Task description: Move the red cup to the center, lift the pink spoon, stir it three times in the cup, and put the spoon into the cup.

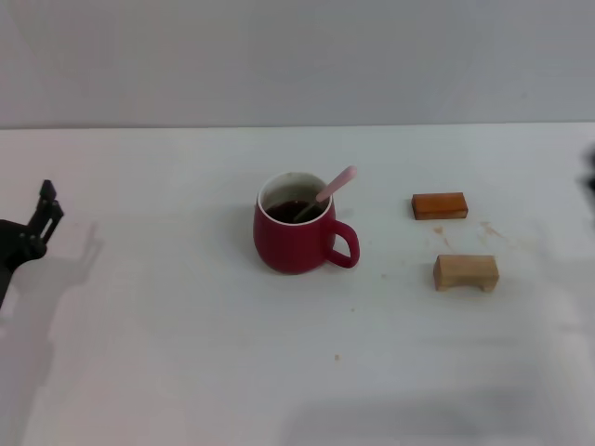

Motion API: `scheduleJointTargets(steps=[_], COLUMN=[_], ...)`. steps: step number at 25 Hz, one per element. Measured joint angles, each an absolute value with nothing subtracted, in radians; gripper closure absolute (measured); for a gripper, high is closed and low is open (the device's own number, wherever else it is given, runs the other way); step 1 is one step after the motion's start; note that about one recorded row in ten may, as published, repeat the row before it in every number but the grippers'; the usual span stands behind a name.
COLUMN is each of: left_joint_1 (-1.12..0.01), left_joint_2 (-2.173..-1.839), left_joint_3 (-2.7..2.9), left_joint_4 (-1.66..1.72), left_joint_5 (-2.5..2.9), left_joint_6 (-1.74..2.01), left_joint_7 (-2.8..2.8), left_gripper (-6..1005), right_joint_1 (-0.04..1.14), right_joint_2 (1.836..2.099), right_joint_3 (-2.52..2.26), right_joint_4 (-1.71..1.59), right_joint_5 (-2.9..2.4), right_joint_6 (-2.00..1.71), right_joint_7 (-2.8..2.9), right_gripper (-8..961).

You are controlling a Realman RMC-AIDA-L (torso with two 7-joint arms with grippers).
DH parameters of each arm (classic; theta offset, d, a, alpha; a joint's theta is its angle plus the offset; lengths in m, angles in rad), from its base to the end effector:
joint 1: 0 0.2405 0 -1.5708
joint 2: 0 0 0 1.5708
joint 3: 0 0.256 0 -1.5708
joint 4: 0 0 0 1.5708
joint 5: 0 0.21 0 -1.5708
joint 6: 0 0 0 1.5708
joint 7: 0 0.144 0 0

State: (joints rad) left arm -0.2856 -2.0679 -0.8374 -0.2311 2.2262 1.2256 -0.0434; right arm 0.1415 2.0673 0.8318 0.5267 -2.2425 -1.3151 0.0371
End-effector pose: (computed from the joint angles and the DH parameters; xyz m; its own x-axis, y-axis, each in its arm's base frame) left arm -0.3566 0.2878 -0.0047 0.7355 -0.0479 0.6758 0.6758 -0.0187 -0.7368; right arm 0.3141 0.2674 -0.0090 0.5694 0.2109 -0.7946 -0.8075 -0.0380 -0.5887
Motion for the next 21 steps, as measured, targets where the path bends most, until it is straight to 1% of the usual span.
scheduleJointTargets(steps=[1, 2, 3, 5, 7, 13, 21], left_joint_1=[-0.282, -0.280, -0.278, -0.271, -0.267, -0.255, -0.252], left_joint_2=[-2.068, -2.068, -2.068, -2.068, -2.068, -2.068, -2.069], left_joint_3=[-0.849, -0.855, -0.863, -0.883, -0.895, -0.923, -0.931], left_joint_4=[-0.231, -0.232, -0.233, -0.234, -0.234, -0.233, -0.226], left_joint_5=[2.226, 2.226, 2.226, 2.226, 2.226, 2.226, 2.226], left_joint_6=[1.227, 1.228, 1.230, 1.238, 1.248, 1.282, 1.287], left_joint_7=[-0.045, -0.046, -0.048, -0.061, -0.082, -0.117, -0.113], left_gripper=[155, 155, 155, 155, 155, 155, 155], right_joint_1=[0.141, 0.080, 0.080, 0.017, -0.001, -0.010, -0.004], right_joint_2=[2.067, 2.070, 2.070, 2.077, 2.079, 2.084, 2.085], right_joint_3=[0.832, 0.894, 0.894, 0.953, 0.966, 0.960, 0.959], right_joint_4=[0.527, 0.510, 0.510, 0.458, 0.418, 0.337, 0.329], right_joint_5=[-2.242, -2.239, -2.239, -2.237, -2.233, -2.197, -2.196], right_joint_6=[-1.315, -1.356, -1.356, -1.436, -1.480, -1.554, -1.557], right_joint_7=[0.037, 0.052, 0.052, 0.094, 0.129, 0.173, 0.173], right_gripper=[265, 252, 240, 216, 192, 193, 193])
